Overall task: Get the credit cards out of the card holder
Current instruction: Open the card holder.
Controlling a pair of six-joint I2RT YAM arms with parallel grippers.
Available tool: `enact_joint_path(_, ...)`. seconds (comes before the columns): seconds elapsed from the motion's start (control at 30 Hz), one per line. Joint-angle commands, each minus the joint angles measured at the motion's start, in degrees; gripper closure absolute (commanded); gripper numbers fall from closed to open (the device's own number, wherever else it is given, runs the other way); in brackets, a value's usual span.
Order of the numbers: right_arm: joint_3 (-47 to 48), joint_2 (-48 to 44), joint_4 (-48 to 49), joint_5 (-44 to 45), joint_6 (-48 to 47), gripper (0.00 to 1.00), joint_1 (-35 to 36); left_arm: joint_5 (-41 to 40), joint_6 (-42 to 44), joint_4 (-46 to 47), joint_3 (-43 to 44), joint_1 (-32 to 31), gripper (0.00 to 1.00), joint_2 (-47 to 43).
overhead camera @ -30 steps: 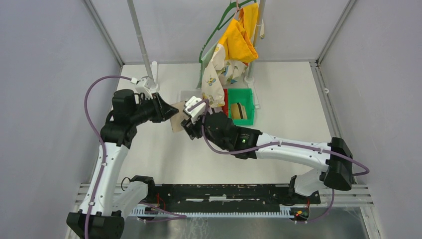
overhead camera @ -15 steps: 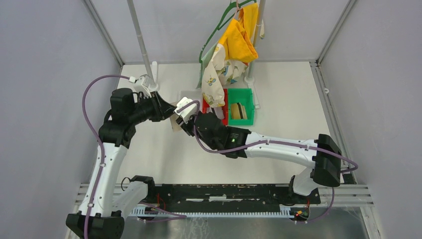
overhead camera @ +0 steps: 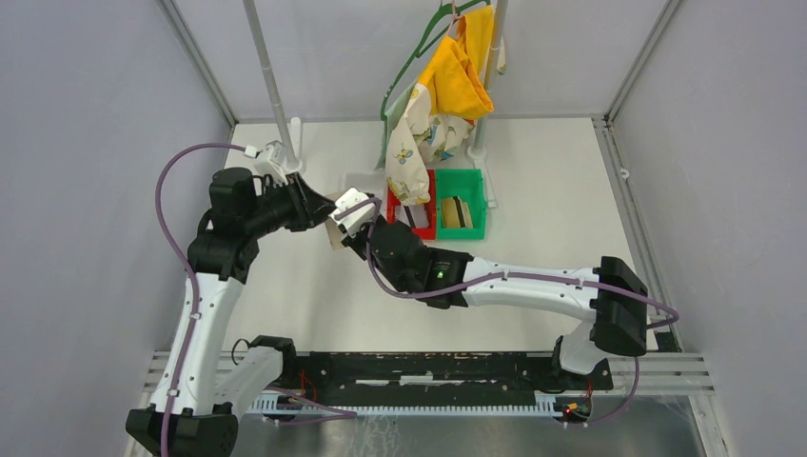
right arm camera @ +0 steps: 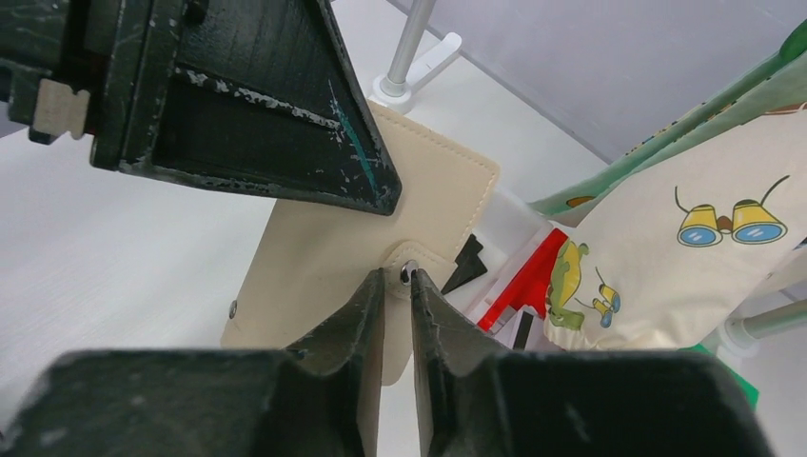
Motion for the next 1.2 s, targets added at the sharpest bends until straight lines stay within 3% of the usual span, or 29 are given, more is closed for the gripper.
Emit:
enact_joint_path(0.0, 0.3, 0.7, 7.2, 4.1, -1.7, 0.84, 0.2, 2.6, -2.0, 1.4, 2.5, 0.0, 0.98, -0.5)
enact_joint_path(0.13, 0.2, 1.5, 8.2, 6.3, -2.9, 1.0, 0.5, 3.0, -1.9, 1.3, 2.9, 0.0, 0.98, -0.2)
enact_joint_path(0.43, -6.5, -2.7, 14.0, 13.1, -2.0, 1.0, 0.3, 3.0, -1.1, 0.9, 3.3, 0.0, 0.98, -0.3)
enact_joint_path(0.7, -11.7, -7.4, 19.9, 13.1, 2.0, 1.0, -0.5, 4.4, -1.4, 0.8, 3.1, 0.0, 0.98, -0.9)
enact_joint_path(0.8, -13.8, -9.0, 22.1, 8.3, 0.2, 0.99, -0.6, 4.2, -1.1, 0.4, 3.2, 0.0, 0.98, -1.1)
enact_joint_path(0.9, -16.8, -11.7, 22.7, 3.5, 0.5, 0.69, -0.5, 3.4, -0.1, -0.3, 3.8, 0.1, 0.98, -1.1)
enact_joint_path(0.97, -18.5, -13.3, 23.6, 0.8, 0.7, 0.56, -0.4, 2.8, -0.2, 0.1, 3.8, 0.0, 0.98, -1.1)
enact_joint_path(1.17, -14.4, -10.4, 21.4, 0.1, -1.4, 0.36, 1.9, 2.7, -2.0, 1.1, 3.3, 0.0, 0.98, -0.5)
